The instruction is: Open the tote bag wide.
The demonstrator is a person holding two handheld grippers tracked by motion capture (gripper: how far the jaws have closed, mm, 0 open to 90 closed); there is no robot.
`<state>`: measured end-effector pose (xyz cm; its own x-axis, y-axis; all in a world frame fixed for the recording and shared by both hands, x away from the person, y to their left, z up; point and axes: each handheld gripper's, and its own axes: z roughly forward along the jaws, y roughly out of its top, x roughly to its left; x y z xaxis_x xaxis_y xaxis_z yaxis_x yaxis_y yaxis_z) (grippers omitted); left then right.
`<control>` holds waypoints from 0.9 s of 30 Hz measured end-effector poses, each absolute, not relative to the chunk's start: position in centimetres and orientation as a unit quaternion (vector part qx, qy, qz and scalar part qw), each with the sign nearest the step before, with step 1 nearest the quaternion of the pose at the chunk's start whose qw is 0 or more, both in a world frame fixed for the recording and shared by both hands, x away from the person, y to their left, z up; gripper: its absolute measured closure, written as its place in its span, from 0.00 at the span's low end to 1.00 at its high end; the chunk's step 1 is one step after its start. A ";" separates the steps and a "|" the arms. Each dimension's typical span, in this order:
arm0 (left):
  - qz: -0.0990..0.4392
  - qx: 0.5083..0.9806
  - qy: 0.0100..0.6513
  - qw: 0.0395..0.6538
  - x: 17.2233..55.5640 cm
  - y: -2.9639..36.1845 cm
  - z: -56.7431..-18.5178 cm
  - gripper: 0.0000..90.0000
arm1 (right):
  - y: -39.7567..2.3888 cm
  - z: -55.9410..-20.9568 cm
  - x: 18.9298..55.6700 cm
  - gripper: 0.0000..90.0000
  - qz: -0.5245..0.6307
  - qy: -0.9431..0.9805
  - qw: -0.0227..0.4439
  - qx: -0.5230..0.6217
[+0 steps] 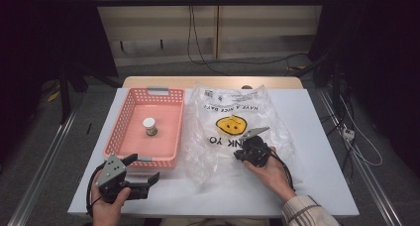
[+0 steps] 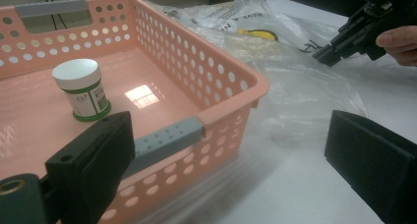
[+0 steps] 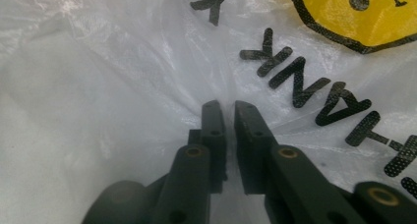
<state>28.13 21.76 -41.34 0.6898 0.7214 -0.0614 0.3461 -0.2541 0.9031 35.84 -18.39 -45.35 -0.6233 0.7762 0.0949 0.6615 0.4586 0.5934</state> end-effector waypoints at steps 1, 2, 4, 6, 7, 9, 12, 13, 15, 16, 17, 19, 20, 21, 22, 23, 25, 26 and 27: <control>0.187 0.770 0.347 0.502 28.1 21.8 -41.3 0.05 | -18.4 -45.3 35.8 0.97 0.302 0.849 0.095 0.423; 0.187 0.770 0.347 0.503 28.1 21.8 -41.3 0.05 | -18.5 -45.4 35.9 0.98 0.303 0.847 0.096 0.426; 0.186 0.769 0.347 0.504 28.1 21.8 -41.3 0.05 | -18.6 -45.4 35.9 0.99 0.306 0.845 0.091 0.429; 0.185 0.768 0.346 0.505 28.1 21.9 -41.3 0.05 | -18.7 -45.2 35.8 0.99 0.311 0.840 0.089 0.435; 0.185 0.768 0.347 0.506 28.1 21.9 -41.3 0.05 | -18.7 -45.2 35.8 0.99 0.311 0.840 0.089 0.435; 0.185 0.768 0.346 0.505 28.1 21.9 -41.3 0.05 | -18.8 -44.9 35.7 0.99 0.320 0.837 0.094 0.434; 0.185 0.768 0.346 0.505 28.1 21.9 -41.3 0.05 | -19.2 -44.1 35.5 1.00 0.337 0.829 0.103 0.434; 0.185 0.768 0.347 0.505 28.1 21.9 -41.3 0.05 | -19.3 -43.9 35.5 1.00 0.340 0.827 0.105 0.435; 0.186 0.768 0.347 0.506 28.1 21.9 -41.3 0.05 | -19.5 -43.5 35.4 1.00 0.347 0.824 0.109 0.435; 0.185 0.768 0.348 0.506 28.1 21.9 -41.3 0.05 | -19.6 -43.3 35.4 1.00 0.350 0.822 0.112 0.434; 0.185 0.767 0.348 0.506 28.1 21.9 -41.3 0.05 | -19.7 -43.0 35.3 1.00 0.361 0.820 0.115 0.429; 0.185 0.767 0.348 0.506 28.1 21.9 -41.3 0.05 | -19.7 -42.9 35.2 1.00 0.367 0.820 0.117 0.424; 0.185 0.767 0.349 0.506 28.2 22.0 -41.3 0.05 | -19.7 -42.8 35.2 1.00 0.369 0.820 0.120 0.421; 0.186 0.767 0.349 0.506 28.2 22.0 -41.3 0.05 | -19.7 -42.6 35.1 1.00 0.369 0.821 0.126 0.417; 0.186 0.766 0.350 0.506 28.2 21.9 -41.3 0.05 | -19.7 -42.5 35.2 1.00 0.370 0.821 0.127 0.416; 0.185 0.766 0.350 0.506 28.2 21.9 -41.3 0.05 | -19.7 -42.4 35.1 1.00 0.372 0.820 0.127 0.416; 0.185 0.767 0.350 0.506 28.2 21.9 -41.3 0.05 | -19.7 -42.1 35.1 1.00 0.374 0.819 0.133 0.414; 0.186 0.767 0.349 0.505 28.2 21.9 -41.3 0.05 | -19.7 -42.0 35.1 1.00 0.376 0.819 0.136 0.412; 0.186 0.767 0.349 0.505 28.2 21.9 -41.3 0.05 | -19.8 -41.8 35.0 1.00 0.379 0.817 0.140 0.411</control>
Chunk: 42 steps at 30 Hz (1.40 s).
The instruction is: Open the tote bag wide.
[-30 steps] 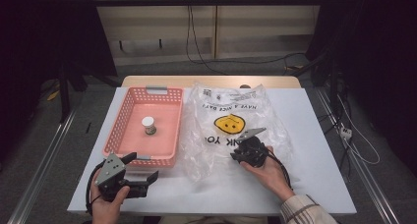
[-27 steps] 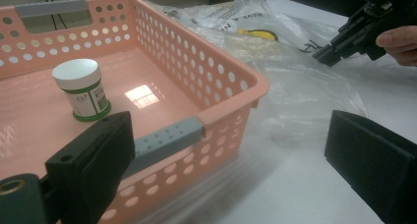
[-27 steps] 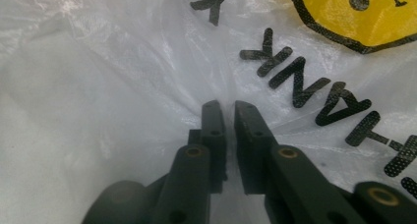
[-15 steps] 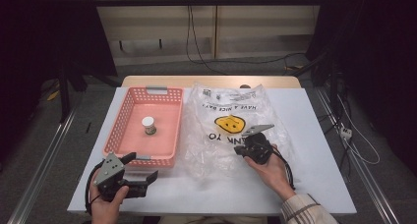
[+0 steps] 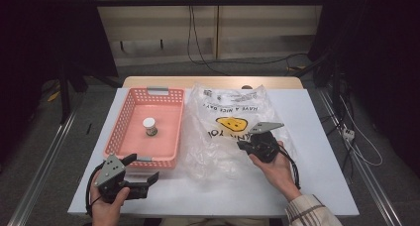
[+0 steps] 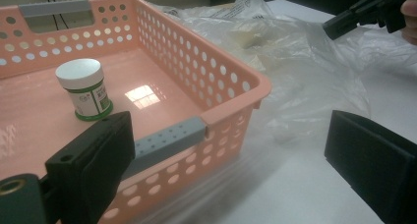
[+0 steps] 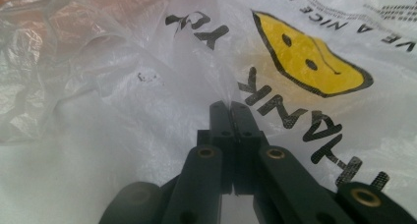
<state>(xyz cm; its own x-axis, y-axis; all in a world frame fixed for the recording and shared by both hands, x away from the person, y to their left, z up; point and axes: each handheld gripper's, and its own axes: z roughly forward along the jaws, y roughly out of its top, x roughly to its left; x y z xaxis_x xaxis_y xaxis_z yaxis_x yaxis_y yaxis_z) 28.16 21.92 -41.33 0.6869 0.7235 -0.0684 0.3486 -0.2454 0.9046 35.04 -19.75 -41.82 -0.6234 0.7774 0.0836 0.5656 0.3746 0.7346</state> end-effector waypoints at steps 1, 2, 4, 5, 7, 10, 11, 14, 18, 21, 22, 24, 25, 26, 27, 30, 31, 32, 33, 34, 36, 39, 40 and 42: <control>0.186 0.767 0.350 0.505 28.2 21.9 -41.3 0.05 | -19.8 -41.7 35.0 1.00 0.381 0.816 0.145 0.408; 0.186 0.767 0.350 0.504 28.2 21.9 -41.3 0.05 | -19.7 -41.5 35.0 1.00 0.382 0.816 0.151 0.408; 0.186 0.768 0.350 0.503 28.2 21.9 -41.4 0.05 | -19.7 -41.2 35.0 1.00 0.385 0.813 0.158 0.406; 0.186 0.768 0.350 0.503 28.2 21.9 -41.4 0.05 | -19.8 -41.0 35.0 1.00 0.386 0.813 0.160 0.405; 0.186 0.767 0.350 0.504 28.2 21.9 -41.4 0.05 | -19.8 -40.7 35.1 1.00 0.389 0.811 0.165 0.406; 0.186 0.765 0.352 0.506 28.2 21.9 -41.4 0.05 | -19.6 -40.4 35.2 1.00 0.392 0.808 0.170 0.406; 0.186 0.766 0.352 0.506 28.2 21.9 -41.4 0.05 | -19.6 -40.4 35.2 1.00 0.394 0.807 0.170 0.407; 0.187 0.764 0.353 0.506 28.2 21.9 -41.4 0.05 | -19.5 -40.2 35.2 1.00 0.397 0.804 0.171 0.409; 0.186 0.765 0.353 0.506 28.2 22.0 -41.4 0.05 | -19.9 -39.6 35.3 1.00 0.409 0.794 0.178 0.412; 0.186 0.765 0.354 0.505 28.2 21.9 -41.4 0.05 | -20.0 -39.3 35.4 1.00 0.413 0.792 0.181 0.412; 0.186 0.765 0.353 0.505 28.2 21.9 -41.4 0.05 | -20.0 -39.2 35.5 1.00 0.417 0.789 0.184 0.412; 0.185 0.765 0.354 0.506 28.2 22.0 -41.4 0.05 | -20.0 -38.9 35.6 1.00 0.421 0.787 0.182 0.413; 0.185 0.765 0.354 0.505 28.2 22.0 -41.4 0.05 | -20.0 -38.7 35.7 1.00 0.422 0.786 0.184 0.413; 0.186 0.765 0.353 0.505 28.2 22.0 -41.4 0.05 | -20.0 -38.6 35.8 1.00 0.424 0.785 0.185 0.412; 0.186 0.765 0.353 0.505 28.2 22.0 -41.4 0.05 | -20.0 -38.4 35.8 1.00 0.427 0.784 0.184 0.411; 0.185 0.766 0.352 0.506 28.2 22.0 -41.4 0.05 | -19.9 -37.8 36.1 1.00 0.431 0.782 0.184 0.411; 0.185 0.766 0.352 0.505 28.2 22.0 -41.4 0.05 | -19.7 -37.6 36.3 1.00 0.432 0.781 0.186 0.410; 0.185 0.765 0.352 0.506 28.2 22.0 -41.4 0.05 | -19.7 -37.6 36.3 1.00 0.432 0.781 0.186 0.410; 0.185 0.765 0.353 0.506 28.2 22.0 -41.4 0.05 | -19.6 -37.5 36.4 1.00 0.435 0.780 0.186 0.410; 0.185 0.765 0.353 0.506 28.2 22.0 -41.4 0.05 | -19.5 -37.2 36.5 1.00 0.436 0.780 0.189 0.407; 0.186 0.766 0.352 0.505 28.2 22.0 -41.4 0.05 | -19.4 -37.1 36.5 1.00 0.438 0.779 0.190 0.407; 0.186 0.765 0.353 0.505 28.2 22.0 -41.4 0.05 | -19.3 -36.7 36.7 1.00 0.443 0.777 0.191 0.404; 0.185 0.766 0.352 0.505 28.2 22.0 -41.4 0.05 | -19.3 -36.5 36.8 1.00 0.445 0.776 0.191 0.404; 0.186 0.765 0.352 0.506 28.2 22.0 -41.4 0.05 | -19.2 -36.3 36.9 1.00 0.448 0.774 0.191 0.404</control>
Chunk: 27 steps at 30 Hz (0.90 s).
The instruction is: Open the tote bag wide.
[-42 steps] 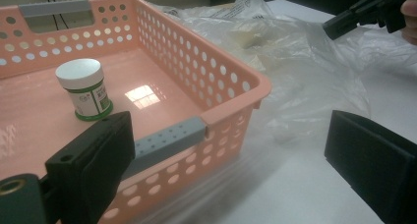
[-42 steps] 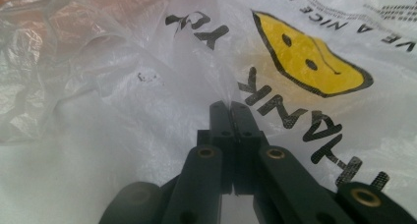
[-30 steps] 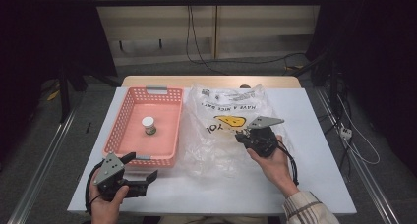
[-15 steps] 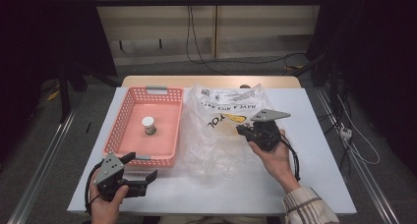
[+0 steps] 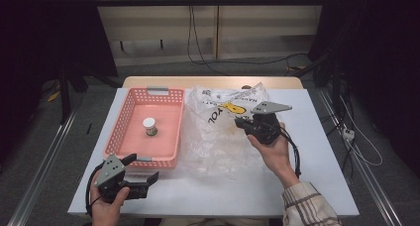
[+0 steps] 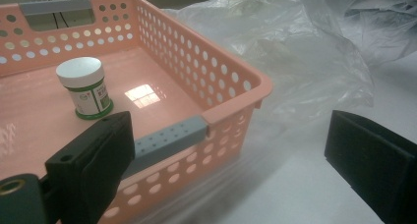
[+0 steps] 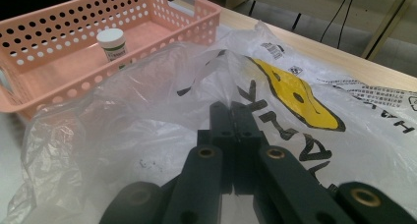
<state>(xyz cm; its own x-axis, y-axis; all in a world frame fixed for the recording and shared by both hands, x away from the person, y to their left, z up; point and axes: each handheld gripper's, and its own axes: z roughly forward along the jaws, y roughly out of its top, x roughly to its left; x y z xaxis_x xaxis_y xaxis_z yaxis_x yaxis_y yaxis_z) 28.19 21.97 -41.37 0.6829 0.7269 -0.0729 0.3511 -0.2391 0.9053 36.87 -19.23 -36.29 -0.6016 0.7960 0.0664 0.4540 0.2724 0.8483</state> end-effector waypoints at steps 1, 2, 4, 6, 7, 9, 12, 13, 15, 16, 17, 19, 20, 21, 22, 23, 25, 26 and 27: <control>0.185 0.765 0.352 0.506 28.2 22.0 -41.4 0.05 | -19.2 -36.2 36.9 1.00 0.450 0.774 0.191 0.402; 0.185 0.765 0.352 0.506 28.2 22.0 -41.4 0.05 | -19.2 -36.1 37.0 1.00 0.451 0.774 0.190 0.401; 0.184 0.766 0.352 0.506 28.2 22.0 -41.4 0.05 | -19.2 -35.8 37.0 1.00 0.456 0.771 0.190 0.401; 0.184 0.765 0.352 0.507 28.2 22.1 -41.4 0.05 | -19.2 -35.7 37.2 1.00 0.460 0.770 0.190 0.400; 0.185 0.766 0.351 0.506 28.2 22.1 -41.4 0.05 | -19.2 -35.6 37.3 1.00 0.462 0.769 0.190 0.398; 0.184 0.764 0.352 0.508 28.2 22.2 -41.4 0.05 | -19.2 -35.4 37.4 1.00 0.466 0.767 0.187 0.399; 0.182 0.762 0.355 0.509 28.2 22.4 -41.4 0.05 | -19.4 -34.9 37.5 1.00 0.478 0.761 0.184 0.399; 0.182 0.762 0.356 0.509 28.2 22.4 -41.4 0.05 | -19.5 -34.7 37.5 1.00 0.482 0.758 0.183 0.399; 0.181 0.762 0.357 0.509 28.2 22.5 -41.4 0.05 | -19.5 -34.4 37.5 1.00 0.485 0.757 0.183 0.398; 0.181 0.762 0.357 0.509 28.2 22.6 -41.4 0.05 | -19.5 -34.4 37.4 1.00 0.485 0.757 0.184 0.397; 0.181 0.761 0.357 0.510 28.2 22.6 -41.4 0.05 | -19.5 -34.4 37.4 1.00 0.483 0.758 0.184 0.397; 0.183 0.761 0.356 0.510 28.2 22.6 -41.3 0.05 | -19.6 -34.4 37.5 1.00 0.482 0.758 0.185 0.398; 0.184 0.761 0.357 0.510 28.2 22.6 -41.3 0.05 | -19.6 -34.5 37.5 1.00 0.481 0.759 0.183 0.399; 0.185 0.761 0.356 0.509 28.2 22.6 -41.3 0.05 | -19.6 -34.5 37.5 1.00 0.480 0.760 0.185 0.398; 0.185 0.763 0.355 0.508 28.2 22.5 -41.3 0.05 | -19.7 -34.7 37.5 1.00 0.478 0.761 0.182 0.398; 0.184 0.763 0.356 0.508 28.2 22.5 -41.3 0.05 | -19.7 -34.7 37.5 1.00 0.478 0.761 0.182 0.398; 0.185 0.763 0.355 0.507 28.1 22.4 -41.3 0.05 | -19.8 -34.8 37.4 1.00 0.477 0.762 0.182 0.398; 0.184 0.764 0.355 0.506 28.0 22.3 -41.3 0.05 | -19.8 -34.8 37.4 1.00 0.477 0.762 0.182 0.398; 0.185 0.764 0.354 0.507 28.0 22.3 -41.3 0.05 | -19.8 -34.8 37.4 1.00 0.477 0.762 0.182 0.398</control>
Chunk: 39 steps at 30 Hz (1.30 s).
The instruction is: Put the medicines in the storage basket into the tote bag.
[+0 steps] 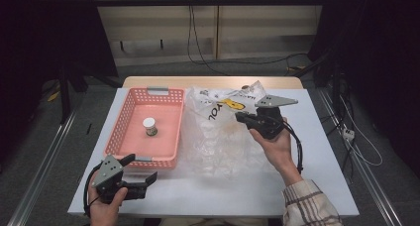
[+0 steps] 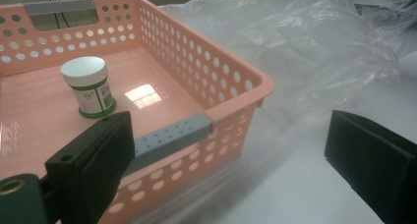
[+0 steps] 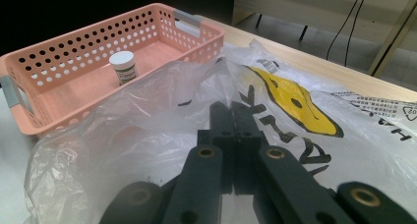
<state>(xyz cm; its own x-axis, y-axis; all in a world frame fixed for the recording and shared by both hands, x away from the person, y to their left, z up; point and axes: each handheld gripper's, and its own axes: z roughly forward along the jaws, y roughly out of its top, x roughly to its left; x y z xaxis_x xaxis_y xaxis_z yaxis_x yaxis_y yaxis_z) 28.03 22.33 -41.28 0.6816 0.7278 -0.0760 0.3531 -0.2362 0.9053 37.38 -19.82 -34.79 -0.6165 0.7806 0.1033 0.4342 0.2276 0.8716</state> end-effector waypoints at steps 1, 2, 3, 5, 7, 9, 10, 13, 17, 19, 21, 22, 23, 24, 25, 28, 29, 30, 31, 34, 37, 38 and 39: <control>0.186 0.764 0.353 0.507 28.0 22.3 -41.3 0.05 | -19.8 -34.8 37.4 1.00 0.476 0.763 0.181 0.398; 0.185 0.765 0.354 0.506 28.1 22.4 -41.3 0.05 | -19.8 -34.8 37.4 1.00 0.476 0.764 0.180 0.398; 0.181 0.764 0.354 0.508 28.2 22.4 -41.3 0.05 | -19.8 -34.8 37.6 1.00 0.477 0.763 0.180 0.398; 0.180 0.763 0.351 0.512 28.4 22.6 -41.2 0.05 | -19.8 -34.8 37.6 1.00 0.476 0.764 0.179 0.398; 0.183 0.763 0.350 0.512 28.5 22.9 -41.0 0.05 | -19.8 -34.9 37.7 1.00 0.476 0.764 0.177 0.397; 0.180 0.763 0.350 0.513 28.6 23.0 -40.8 0.05 | -19.8 -35.0 37.6 1.00 0.476 0.765 0.172 0.399; 0.184 0.765 0.348 0.510 28.6 23.0 -40.6 0.05 | -19.8 -35.0 37.6 1.00 0.477 0.764 0.171 0.399; 0.178 0.775 0.345 0.498 28.7 22.7 -39.9 0.05 | -19.8 -34.9 37.6 1.00 0.478 0.765 0.175 0.395; 0.167 0.784 0.347 0.486 29.5 22.5 -39.4 0.07 | -19.7 -34.8 37.2 1.00 0.478 0.769 0.174 0.388; 0.162 0.788 0.349 0.481 30.0 22.4 -39.1 0.07 | -19.6 -34.8 37.1 1.00 0.479 0.770 0.172 0.385; 0.159 0.791 0.345 0.479 30.4 22.3 -38.8 0.07 | -19.5 -34.8 37.2 1.00 0.480 0.770 0.172 0.384; 0.160 0.794 0.342 0.476 30.8 22.3 -38.6 0.08 | -19.5 -34.8 37.2 1.00 0.479 0.770 0.172 0.384; 0.155 0.797 0.340 0.474 31.1 22.2 -38.4 0.08 | -19.5 -34.8 37.2 1.00 0.479 0.770 0.172 0.384; 0.154 0.798 0.338 0.475 31.4 22.2 -38.3 0.09 | -19.5 -34.8 37.2 1.00 0.480 0.770 0.171 0.383; 0.155 0.800 0.334 0.474 31.7 22.2 -38.2 0.10 | -19.5 -34.8 37.3 1.00 0.479 0.770 0.171 0.384; 0.160 0.800 0.337 0.470 32.8 22.1 -37.8 0.10 | -19.6 -35.0 37.4 1.00 0.478 0.771 0.167 0.386; 0.154 0.802 0.340 0.466 33.3 22.0 -37.7 0.10 | -19.6 -35.0 37.4 1.00 0.478 0.770 0.166 0.387; 0.151 0.806 0.338 0.461 33.6 22.0 -37.6 0.11 | -19.6 -35.0 37.4 1.00 0.479 0.770 0.165 0.388; 0.142 0.814 0.336 0.452 34.1 21.9 -37.6 0.11 | -19.6 -35.0 37.4 1.00 0.479 0.770 0.165 0.387; 0.153 0.826 0.338 0.425 35.4 21.6 -37.3 0.12 | -19.5 -34.9 37.3 1.00 0.480 0.771 0.166 0.385; 0.145 0.823 0.350 0.424 36.7 21.6 -37.2 0.15 | -19.6 -34.9 37.3 1.00 0.482 0.770 0.166 0.384; 0.142 0.821 0.353 0.427 37.1 21.6 -37.2 0.15 | -19.6 -34.9 37.2 1.00 0.482 0.770 0.166 0.383; 0.140 0.822 0.354 0.424 37.5 21.7 -37.2 0.15 | -19.5 -34.9 37.2 1.00 0.484 0.770 0.166 0.382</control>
